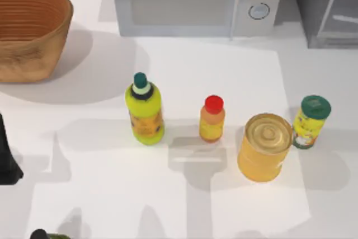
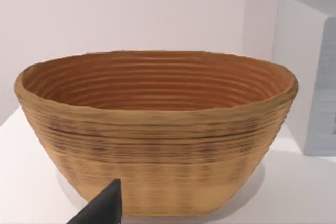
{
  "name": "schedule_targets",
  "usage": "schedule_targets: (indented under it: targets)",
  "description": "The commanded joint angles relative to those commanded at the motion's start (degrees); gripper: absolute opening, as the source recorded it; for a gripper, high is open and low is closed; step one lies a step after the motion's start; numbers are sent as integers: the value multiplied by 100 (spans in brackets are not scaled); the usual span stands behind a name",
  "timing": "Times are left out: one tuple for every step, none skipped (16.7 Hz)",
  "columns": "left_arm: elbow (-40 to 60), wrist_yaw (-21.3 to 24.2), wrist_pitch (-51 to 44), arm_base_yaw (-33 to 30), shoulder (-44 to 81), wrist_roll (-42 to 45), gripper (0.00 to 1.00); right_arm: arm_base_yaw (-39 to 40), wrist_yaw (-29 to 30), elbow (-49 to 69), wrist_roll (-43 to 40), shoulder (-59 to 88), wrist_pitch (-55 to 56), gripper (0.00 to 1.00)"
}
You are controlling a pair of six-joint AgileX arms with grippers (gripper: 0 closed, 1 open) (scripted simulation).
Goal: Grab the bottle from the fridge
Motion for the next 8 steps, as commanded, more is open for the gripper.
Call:
schedule_targets:
  targets:
    - [0, 0, 0, 0, 0, 0, 100, 142, 151, 400, 0, 175, -212, 100]
    - [0, 0, 0, 0, 0, 0, 100, 276, 292, 745, 1, 331, -412, 100]
    - [0, 0, 0, 0, 0, 0, 100, 399, 421, 1027, 2, 457, -596, 100]
    - [0, 0, 0, 0, 0, 0, 100, 506, 533, 1250, 2, 555, -756, 100]
    - [0, 0, 0, 0, 0, 0, 100, 591, 623, 1416, 1, 622, -883, 100]
    - [0, 0, 0, 0, 0, 0, 100, 646, 681, 1516, 0, 661, -966, 100]
    - [0, 0, 0, 0, 0, 0, 100, 670, 705, 1558, 0, 680, -1001, 100]
    - [0, 0, 0, 0, 0, 0, 100, 670, 705, 1558, 0, 680, -1001, 100]
